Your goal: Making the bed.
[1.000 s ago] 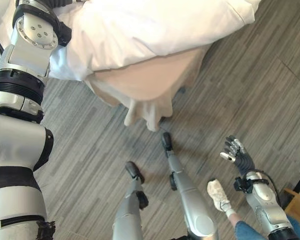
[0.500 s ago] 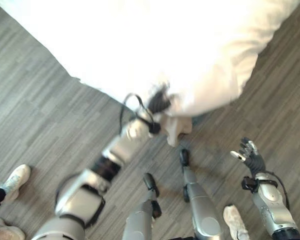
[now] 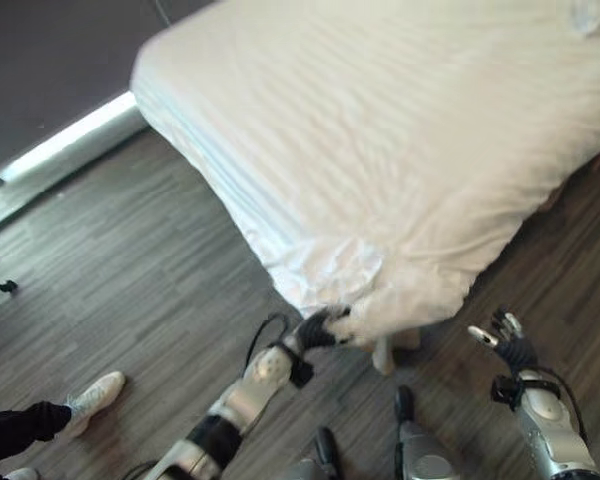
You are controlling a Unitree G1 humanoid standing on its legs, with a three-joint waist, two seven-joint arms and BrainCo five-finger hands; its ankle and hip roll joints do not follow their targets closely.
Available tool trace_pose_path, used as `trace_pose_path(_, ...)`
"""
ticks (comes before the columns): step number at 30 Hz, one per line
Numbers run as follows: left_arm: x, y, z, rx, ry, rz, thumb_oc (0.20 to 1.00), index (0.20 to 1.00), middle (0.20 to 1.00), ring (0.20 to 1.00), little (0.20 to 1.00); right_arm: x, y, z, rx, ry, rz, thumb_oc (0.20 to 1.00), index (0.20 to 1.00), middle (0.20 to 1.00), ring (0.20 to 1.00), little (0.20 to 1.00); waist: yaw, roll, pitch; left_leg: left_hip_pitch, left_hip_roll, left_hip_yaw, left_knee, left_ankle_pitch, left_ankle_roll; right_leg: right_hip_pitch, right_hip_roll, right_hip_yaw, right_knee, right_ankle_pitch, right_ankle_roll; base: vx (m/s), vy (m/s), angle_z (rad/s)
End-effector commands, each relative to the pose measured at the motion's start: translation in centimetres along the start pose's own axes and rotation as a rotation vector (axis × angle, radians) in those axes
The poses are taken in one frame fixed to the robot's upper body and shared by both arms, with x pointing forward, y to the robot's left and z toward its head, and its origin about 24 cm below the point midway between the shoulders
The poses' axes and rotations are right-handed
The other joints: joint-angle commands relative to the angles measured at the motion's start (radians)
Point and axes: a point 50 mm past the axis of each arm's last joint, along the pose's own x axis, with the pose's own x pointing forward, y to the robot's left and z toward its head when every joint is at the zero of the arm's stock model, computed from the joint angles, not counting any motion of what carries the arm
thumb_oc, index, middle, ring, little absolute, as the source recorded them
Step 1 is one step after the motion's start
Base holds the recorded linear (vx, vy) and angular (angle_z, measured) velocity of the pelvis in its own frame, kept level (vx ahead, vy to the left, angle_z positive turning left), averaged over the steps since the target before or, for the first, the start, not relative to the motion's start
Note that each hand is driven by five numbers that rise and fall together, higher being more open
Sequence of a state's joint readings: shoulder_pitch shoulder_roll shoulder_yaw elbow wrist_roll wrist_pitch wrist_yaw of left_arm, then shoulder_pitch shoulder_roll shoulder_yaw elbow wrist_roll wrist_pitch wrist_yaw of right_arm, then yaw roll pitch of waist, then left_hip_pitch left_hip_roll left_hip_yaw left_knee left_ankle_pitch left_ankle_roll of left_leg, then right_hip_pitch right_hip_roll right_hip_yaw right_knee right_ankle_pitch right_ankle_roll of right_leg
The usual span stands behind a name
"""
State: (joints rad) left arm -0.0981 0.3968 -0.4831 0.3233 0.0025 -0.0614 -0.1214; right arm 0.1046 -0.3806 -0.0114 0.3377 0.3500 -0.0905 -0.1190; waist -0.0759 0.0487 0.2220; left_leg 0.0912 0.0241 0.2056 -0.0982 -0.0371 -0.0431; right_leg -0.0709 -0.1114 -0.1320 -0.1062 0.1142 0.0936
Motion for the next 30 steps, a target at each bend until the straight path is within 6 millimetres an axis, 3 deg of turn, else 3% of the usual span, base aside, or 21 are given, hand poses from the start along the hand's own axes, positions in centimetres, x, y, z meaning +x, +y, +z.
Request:
trace_pose_path(1, -3.3, 2.4, -3.0, -0.061, 0.082, 0.086, 1.0, 1.0, 1.0, 1.0, 1.0, -0.1, -3.4, 1.2, -0.028, -0.059, -0.11, 1.0, 1.0, 1.0, 1.0, 1.0, 0.039, -0.016, -0.019, -0.072, 0.04, -0.109, 0.011, 0.072, -0.024, 0.088, -0.092, -0.041, 0.07, -0.067, 0.095, 0.04, -0.007, -0.01)
trace_pose_path(2, -3.5, 2.4, -3.1, -0.063, 0.086, 0.086, 1.0, 1.0, 1.0, 1.0, 1.0, -0.1, -3.3, 1.1, -0.029, -0.056, -0.107, 1.0, 1.0, 1.0, 1.0, 1.0, 0.038, -0.017, -0.019, -0.068, 0.04, -0.109, 0.011, 0.071, -0.024, 0.092, -0.092, -0.041, 0.069, -0.068, 0.095, 0.09, -0.011, -0.2)
trace_pose_path(4, -9.0, 3.9, -6.3, -0.185, 0.191, 0.197, 1.0, 1.0, 1.0, 1.0, 1.0, -1.2, -7.7, 0.1, -0.06, 0.008, -0.25, 1.0, 1.0, 1.0, 1.0, 1.0, 0.066, -0.023, -0.049, -0.044, 0.041, -0.114, 0.011, 0.069, -0.019, 0.127, -0.092, -0.058, 0.065, -0.069, 0.096, 0.08, 0.0, 0.07)
trace_pose_path(5, -10.2, 4.2, -6.9, -0.215, 0.212, 0.21, 1.0, 1.0, 1.0, 1.0, 1.0, -1.6, -9.1, -0.3, -0.072, 0.037, -0.291, 1.0, 1.0, 1.0, 1.0, 1.0, 0.071, -0.024, -0.055, -0.034, 0.042, -0.118, 0.011, 0.06, -0.022, 0.137, -0.09, -0.062, 0.064, -0.079, 0.098, 0.05, 0.007, 0.24)
trace_pose_path(6, -10.3, 4.2, -6.9, -0.217, 0.213, 0.21, 1.0, 1.0, 1.0, 1.0, 1.0, -1.6, -9.1, -0.3, -0.073, 0.038, -0.29, 1.0, 1.0, 1.0, 1.0, 1.0, 0.07, -0.024, -0.055, -0.033, 0.042, -0.119, 0.011, 0.059, -0.022, 0.139, -0.09, -0.062, 0.064, -0.079, 0.098, 0.07, 0.002, 0.07)
trace_pose_path(7, -11.9, 4.8, -7.1, -0.269, 0.212, 0.228, 1.0, 1.0, 1.0, 1.0, 1.0, -1.7, -10.1, 0.1, -0.075, 0.032, -0.322, 1.0, 1.0, 1.0, 1.0, 1.0, 0.076, -0.028, -0.065, -0.024, 0.044, -0.12, 0.011, 0.055, -0.022, 0.151, -0.089, -0.063, 0.062, -0.079, 0.099, 0.03, -0.004, 0.07)
trace_pose_path(11, -13.2, 5.9, -6.3, -0.415, 0.135, 0.251, 1.0, 1.0, 1.0, 1.0, 1.0, -2.0, -12.2, 1.4, -0.026, -0.021, -0.38, 1.0, 1.0, 1.0, 1.0, 1.0, 0.083, -0.036, -0.076, -0.018, 0.044, -0.128, 0.011, 0.053, -0.022, 0.162, -0.087, -0.062, 0.055, -0.074, 0.1, 0.03, 0.006, 0.02)
trace_pose_path(14, -12.9, 6.4, -4.0, -0.538, -0.009, 0.219, 1.0, 1.0, 1.0, 1.0, 1.0, -1.4, -12.7, 3.8, 0.034, -0.128, -0.374, 1.0, 1.0, 1.0, 1.0, 1.0, 0.089, -0.046, -0.081, -0.024, 0.043, -0.146, 0.011, 0.056, -0.025, 0.164, -0.084, -0.067, 0.042, -0.07, 0.101, 0.0, -0.004, 0.03)
trace_pose_path(15, -12.3, 6.5, -2.8, -0.615, -0.088, 0.187, 1.0, 1.0, 1.0, 1.0, 1.0, -0.7, -12.2, 5.4, 0.102, -0.207, -0.34, 1.0, 1.0, 1.0, 1.0, 1.0, 0.096, -0.057, -0.08, -0.031, 0.045, -0.153, 0.011, 0.059, -0.027, 0.161, -0.083, -0.07, 0.042, -0.07, 0.099, -0.02, -0.013, 0.04)
trace_pose_path(18, -11.4, 6.4, -1.7, -0.723, -0.181, 0.172, 1.0, 1.0, 1.0, 1.0, 1.0, 0.4, -10.2, 6.8, 0.185, -0.28, -0.238, 1.0, 1.0, 1.0, 1.0, 1.0, 0.107, -0.07, -0.072, -0.042, 0.048, -0.162, 0.011, 0.064, -0.028, 0.152, -0.081, -0.07, 0.043, -0.068, 0.097, -0.02, -0.013, 0.0)
trace_pose_path(20, -11.1, 8.3, 0.6, -0.743, -0.373, 0.307, 1.0, 1.0, 1.0, 1.0, 1.0, 1.1, -3.5, 10.8, 0.2, -0.44, 0.113, 1.0, 1.0, 1.0, 1.0, 1.0, 0.133, -0.099, -0.041, -0.067, 0.057, -0.172, 0.011, 0.077, -0.034, 0.136, -0.073, -0.079, 0.041, -0.065, 0.091, -0.1, -0.079, 0.0)
trace_pose_path(21, -11.1, 9.9, 1.7, -0.768, -0.49, 0.42, 1.0, 1.0, 1.0, 1.0, 1.0, 1.0, -0.2, 12.4, 0.19, -0.483, 0.28, 0.2, 0.2, 0.2, 0.2, 0.2, 0.15, -0.109, -0.032, -0.085, 0.057, -0.184, 0.011, 0.084, -0.037, 0.129, -0.07, -0.089, 0.033, -0.061, 0.088, -0.08, -0.068, 0.07)
trace_pose_path(24, -11.0, 10.6, 2.4, -0.751, -0.552, 0.5, 1.0, 1.0, 1.0, 1.0, 1.0, 0.6, 2.4, 13.3, 0.231, -0.513, 0.419, 0.2, 0.2, 0.2, 0.2, 0.2, 0.163, -0.112, -0.029, -0.104, 0.058, -0.195, 0.011, 0.093, -0.04, 0.119, -0.068, -0.098, 0.025, -0.056, 0.085, -0.02, -0.022, 0.2)
trace_pose_path(25, -11.0, 10.6, 2.4, -0.751, -0.552, 0.502, 1.0, 1.0, 1.0, 1.0, 1.0, 0.6, 2.4, 13.3, 0.231, -0.513, 0.42, 0.2, 0.2, 0.2, 0.2, 0.2, 0.161, -0.112, -0.029, -0.104, 0.059, -0.195, 0.011, 0.093, -0.04, 0.119, -0.068, -0.098, 0.025, -0.057, 0.085, 0.0, -0.027, 0.23)
trace_pose_path(27, -11.0, 11.4, 3.3, -0.654, -0.589, 0.643, 1.0, 1.0, 1.0, 1.0, 1.0, 0.8, 6.7, 13.2, 0.153, -0.474, 0.606, 0.2, 0.2, 0.2, 0.2, 0.2, 0.196, -0.111, -0.023, -0.129, 0.061, -0.21, 0.011, 0.103, -0.049, 0.111, -0.064, -0.116, 0.019, -0.06, 0.08, -0.02, -0.021, 0.21)
trace_pose_path(30, -10.3, 11.4, 3.0, -0.712, -0.592, 0.712, 1.0, 1.0, 1.0, 1.0, 1.0, 1.1, 8.6, 12.6, 0.076, -0.434, 0.662, 0.2, 0.2, 0.2, 0.2, 0.2, 0.209, -0.108, -0.017, -0.146, 0.062, -0.218, 0.011, 0.11, -0.054, 0.106, -0.065, -0.125, 0.019, -0.06, 0.078, -0.04, -0.011, 0.1)
